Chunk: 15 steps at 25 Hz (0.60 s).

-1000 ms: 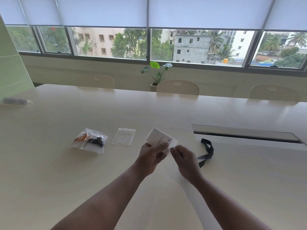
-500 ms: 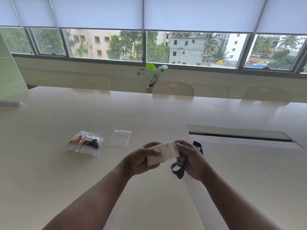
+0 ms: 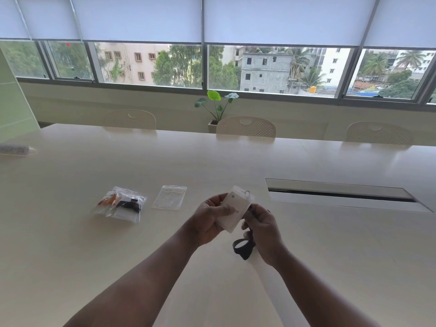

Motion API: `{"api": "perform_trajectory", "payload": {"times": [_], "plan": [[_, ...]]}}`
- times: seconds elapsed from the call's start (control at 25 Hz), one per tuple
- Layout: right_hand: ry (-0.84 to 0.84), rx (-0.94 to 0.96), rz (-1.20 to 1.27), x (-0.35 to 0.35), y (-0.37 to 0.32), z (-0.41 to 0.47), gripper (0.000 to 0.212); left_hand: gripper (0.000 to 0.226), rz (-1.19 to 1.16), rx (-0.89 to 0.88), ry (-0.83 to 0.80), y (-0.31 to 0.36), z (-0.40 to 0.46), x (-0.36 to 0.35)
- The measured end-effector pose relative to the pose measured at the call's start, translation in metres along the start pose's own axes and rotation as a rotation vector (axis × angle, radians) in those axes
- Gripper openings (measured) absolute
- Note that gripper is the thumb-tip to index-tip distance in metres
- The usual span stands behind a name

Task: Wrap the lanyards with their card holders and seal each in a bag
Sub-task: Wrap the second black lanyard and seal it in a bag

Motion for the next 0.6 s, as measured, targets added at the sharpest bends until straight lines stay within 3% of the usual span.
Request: {"api": "perform_trajectory", "payload": {"times": [0.16, 0.44, 0.6], "plan": [[-0.041, -0.039, -0.105, -0.008, 0.001, 0.000, 0.023, 0.043, 0.100, -0.081, 0.133, 0.003, 0.004, 0.004], [-0.011, -0.304, -0.173, -0.008, 0.009, -0.001, 0.018, 0.041, 1.024, -0.329, 0.329, 0.009, 0.003, 0.009], [-0.080, -0.349, -0.113, -0.016, 0.010, -0.003, 0.014, 0.031, 1.208, -0.524, 0.343, 0.000, 0.000, 0.002]]}}
Point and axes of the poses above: each hand's wrist, its own z-axis towards the middle knuckle, its own x-axis out of the back of the hand, y = z × x, the point moved 2 cm from there along z, towards the middle knuckle, and after that the axes turned 5 degrees about x, right-handed, at the moved point
